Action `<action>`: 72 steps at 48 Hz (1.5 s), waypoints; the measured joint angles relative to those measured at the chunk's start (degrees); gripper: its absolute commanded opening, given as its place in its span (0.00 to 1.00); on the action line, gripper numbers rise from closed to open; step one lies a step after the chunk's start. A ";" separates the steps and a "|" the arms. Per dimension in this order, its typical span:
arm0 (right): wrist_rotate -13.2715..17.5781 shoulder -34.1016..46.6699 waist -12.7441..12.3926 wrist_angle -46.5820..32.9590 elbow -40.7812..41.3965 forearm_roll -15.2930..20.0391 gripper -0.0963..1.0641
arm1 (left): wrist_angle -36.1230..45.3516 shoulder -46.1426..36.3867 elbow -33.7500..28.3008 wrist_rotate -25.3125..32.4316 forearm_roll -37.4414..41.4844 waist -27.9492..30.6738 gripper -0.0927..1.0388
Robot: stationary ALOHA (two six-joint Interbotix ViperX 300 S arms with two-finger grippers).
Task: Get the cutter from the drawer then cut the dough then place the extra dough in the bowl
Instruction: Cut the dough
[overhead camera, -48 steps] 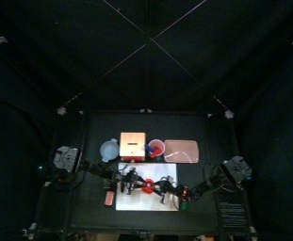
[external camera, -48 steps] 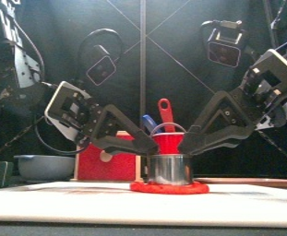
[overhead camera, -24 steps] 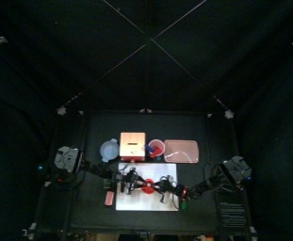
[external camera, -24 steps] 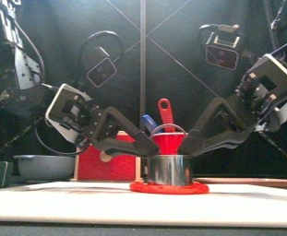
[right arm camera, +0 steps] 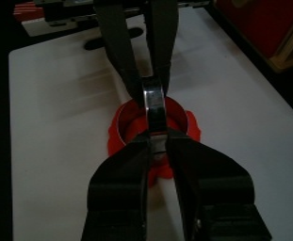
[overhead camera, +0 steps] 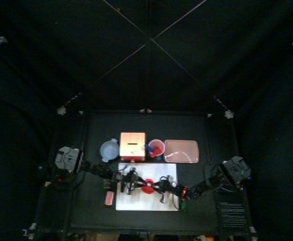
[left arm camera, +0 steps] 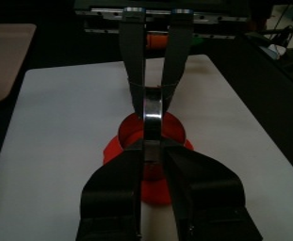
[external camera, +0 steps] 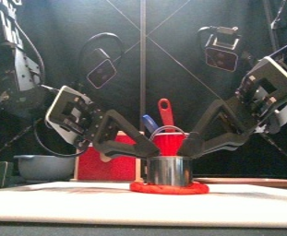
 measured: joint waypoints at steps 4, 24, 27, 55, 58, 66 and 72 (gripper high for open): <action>0.09 0.00 0.09 0.26 0.00 0.00 0.54 | 0.26 0.09 0.00 0.18 0.00 0.00 0.56; 0.09 0.09 0.09 1.05 -0.09 0.18 0.54 | 0.35 0.88 -0.18 0.00 -0.26 -0.09 0.56; 0.09 0.18 0.09 1.05 -0.09 0.18 0.54 | 0.26 0.97 -0.18 0.00 -0.35 -0.09 0.56; 0.26 0.53 0.09 2.37 -0.62 0.26 0.54 | 0.26 1.93 -0.26 -0.09 -1.32 -0.62 0.56; 0.18 0.53 0.09 2.46 -0.62 0.35 0.54 | 0.26 2.11 -0.18 0.00 -1.41 -0.70 0.56; 0.18 0.53 0.09 2.81 -0.70 0.35 0.54 | 0.26 2.64 -0.26 0.00 -1.76 -0.79 0.56; 0.18 0.62 0.09 2.90 -0.70 0.62 0.53 | 0.26 2.81 -0.26 -0.09 -2.29 -0.88 0.56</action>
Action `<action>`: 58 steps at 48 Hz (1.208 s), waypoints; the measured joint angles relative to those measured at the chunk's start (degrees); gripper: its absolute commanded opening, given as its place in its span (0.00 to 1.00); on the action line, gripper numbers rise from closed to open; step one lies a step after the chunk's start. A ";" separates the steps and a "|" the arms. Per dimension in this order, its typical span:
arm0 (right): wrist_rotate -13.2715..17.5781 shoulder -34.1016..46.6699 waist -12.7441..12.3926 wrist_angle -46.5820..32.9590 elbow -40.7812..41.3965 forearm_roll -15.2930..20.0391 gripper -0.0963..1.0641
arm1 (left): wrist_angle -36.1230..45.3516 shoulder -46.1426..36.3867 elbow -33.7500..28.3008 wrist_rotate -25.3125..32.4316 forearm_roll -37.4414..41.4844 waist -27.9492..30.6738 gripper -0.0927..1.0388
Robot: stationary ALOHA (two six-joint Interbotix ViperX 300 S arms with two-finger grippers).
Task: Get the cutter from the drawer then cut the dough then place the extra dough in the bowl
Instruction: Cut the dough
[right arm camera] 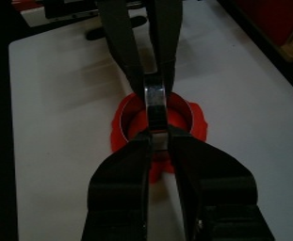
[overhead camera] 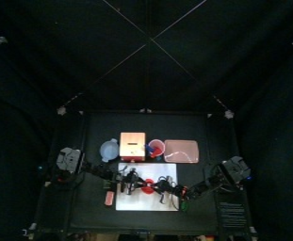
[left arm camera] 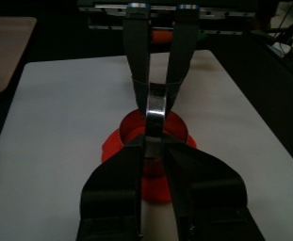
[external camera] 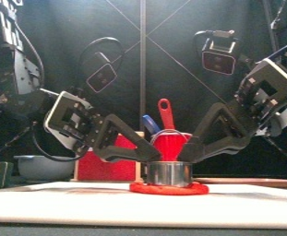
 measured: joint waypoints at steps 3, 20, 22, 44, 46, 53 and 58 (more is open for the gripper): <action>0.00 0.00 0.09 -0.09 0.00 0.26 0.53 | 0.00 -0.09 0.00 0.00 -0.18 -0.09 0.56; 0.00 0.18 -0.18 0.44 -0.09 0.62 0.53 | 0.00 0.18 0.00 0.09 -1.05 -0.18 0.56; 0.00 0.18 -0.26 0.53 -0.18 0.70 0.53 | 0.00 0.18 0.00 0.00 -1.14 -0.18 0.56; -0.09 0.18 -0.44 1.05 -0.26 0.44 0.57 | 1.23 -0.09 -0.18 0.09 -1.23 -0.18 0.59; -0.09 0.18 -0.53 1.05 -0.26 0.09 0.59 | 1.41 -0.18 -0.18 0.09 -1.32 -0.18 0.60; 0.00 0.26 -0.53 1.49 -0.53 -0.88 0.70 | 2.37 -0.88 -0.44 0.09 -1.32 -0.26 0.65; 0.00 0.70 -0.70 2.11 -1.32 -1.32 0.74 | 3.87 -1.32 -0.70 0.09 -1.32 -0.26 0.69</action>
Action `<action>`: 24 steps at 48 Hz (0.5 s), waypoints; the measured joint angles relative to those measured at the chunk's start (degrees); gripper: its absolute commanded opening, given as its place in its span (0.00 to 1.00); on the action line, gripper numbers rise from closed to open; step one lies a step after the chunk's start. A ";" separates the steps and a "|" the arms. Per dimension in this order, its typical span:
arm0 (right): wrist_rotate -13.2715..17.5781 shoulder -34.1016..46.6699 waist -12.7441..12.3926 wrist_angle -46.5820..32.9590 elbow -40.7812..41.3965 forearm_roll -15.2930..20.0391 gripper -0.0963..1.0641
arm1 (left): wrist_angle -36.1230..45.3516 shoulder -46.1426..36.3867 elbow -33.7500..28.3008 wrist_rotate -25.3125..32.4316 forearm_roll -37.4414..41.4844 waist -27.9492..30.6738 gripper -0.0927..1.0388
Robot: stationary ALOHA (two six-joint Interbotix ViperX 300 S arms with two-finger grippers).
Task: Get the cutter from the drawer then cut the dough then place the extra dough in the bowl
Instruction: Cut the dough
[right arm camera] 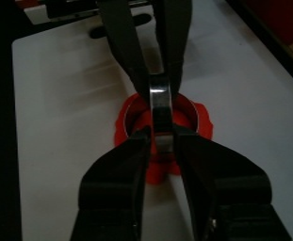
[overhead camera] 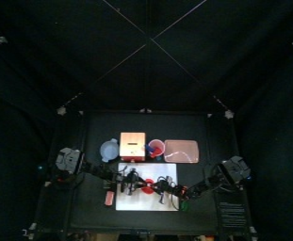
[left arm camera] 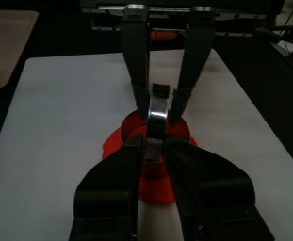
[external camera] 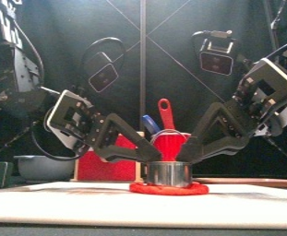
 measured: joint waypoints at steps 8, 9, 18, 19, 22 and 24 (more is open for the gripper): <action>0.00 -0.09 0.00 0.09 -0.35 -0.26 0.76 | 1.76 -1.41 -0.09 0.35 0.09 -0.09 0.71; 0.00 -0.09 0.00 0.18 -0.35 -0.44 0.76 | 1.85 -1.85 0.00 0.35 0.09 0.00 0.71; 0.00 -0.53 -0.18 0.44 -0.18 -1.41 0.76 | 2.81 -3.78 0.62 0.62 0.70 0.00 0.71; 0.00 -0.62 -0.26 0.44 -0.09 -1.49 0.76 | 2.81 -3.96 0.79 0.62 0.70 0.00 0.71; 0.09 -0.88 -0.44 0.62 0.00 -1.67 0.76 | 3.25 -4.75 1.41 0.88 0.88 0.09 0.71; -0.09 -0.97 -0.44 0.62 0.00 -1.76 0.76 | 3.78 -5.36 1.76 1.32 0.97 0.09 0.71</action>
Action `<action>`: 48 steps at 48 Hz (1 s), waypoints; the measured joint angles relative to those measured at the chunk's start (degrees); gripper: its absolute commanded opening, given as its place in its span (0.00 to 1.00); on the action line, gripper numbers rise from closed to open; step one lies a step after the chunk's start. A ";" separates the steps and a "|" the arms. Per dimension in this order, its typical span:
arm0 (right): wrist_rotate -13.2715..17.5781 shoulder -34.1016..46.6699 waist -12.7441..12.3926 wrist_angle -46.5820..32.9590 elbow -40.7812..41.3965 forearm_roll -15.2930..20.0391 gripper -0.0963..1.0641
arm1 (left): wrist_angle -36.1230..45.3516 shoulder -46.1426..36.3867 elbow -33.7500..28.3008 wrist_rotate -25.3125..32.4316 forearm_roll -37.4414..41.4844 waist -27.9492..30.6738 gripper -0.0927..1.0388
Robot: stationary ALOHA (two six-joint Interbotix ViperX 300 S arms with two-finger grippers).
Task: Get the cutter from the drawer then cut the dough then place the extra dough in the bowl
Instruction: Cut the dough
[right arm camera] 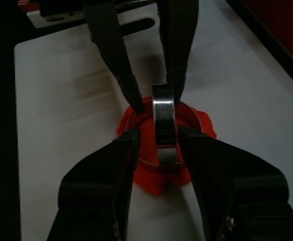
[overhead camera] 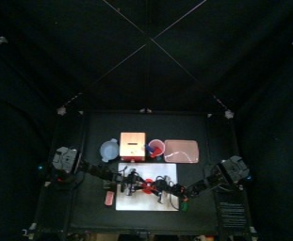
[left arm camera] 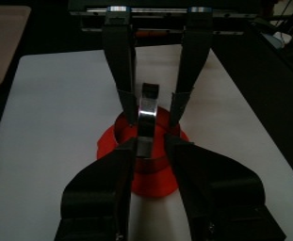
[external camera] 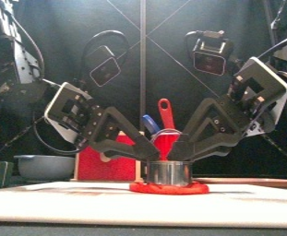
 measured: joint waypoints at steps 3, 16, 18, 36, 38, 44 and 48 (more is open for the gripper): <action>-0.18 -0.18 -0.18 0.18 0.09 -0.18 0.76 | 0.26 -0.35 0.26 0.70 0.09 0.09 0.71; -0.18 -1.67 -0.70 0.88 0.18 -1.58 0.76 | 1.58 -2.81 0.62 2.37 0.00 0.00 0.71; -0.09 -1.93 -0.70 0.88 0.18 -1.67 0.76 | 1.67 -3.08 0.70 2.46 0.00 0.00 0.70; -0.18 -3.34 -2.20 0.88 0.09 -2.72 0.76 | 2.64 -3.16 1.05 2.29 -0.44 0.00 0.59; -0.18 -3.34 -2.29 0.88 0.09 -2.90 0.75 | 2.64 -3.08 1.14 2.29 -0.53 0.00 0.57; -0.18 -3.34 -2.64 0.88 0.00 -3.16 0.75 | 2.72 -2.64 1.14 2.20 -0.70 0.00 0.54; -0.18 -3.43 -2.81 0.79 0.00 -3.16 0.74 | 2.72 -2.37 1.14 2.20 -0.70 -0.09 0.53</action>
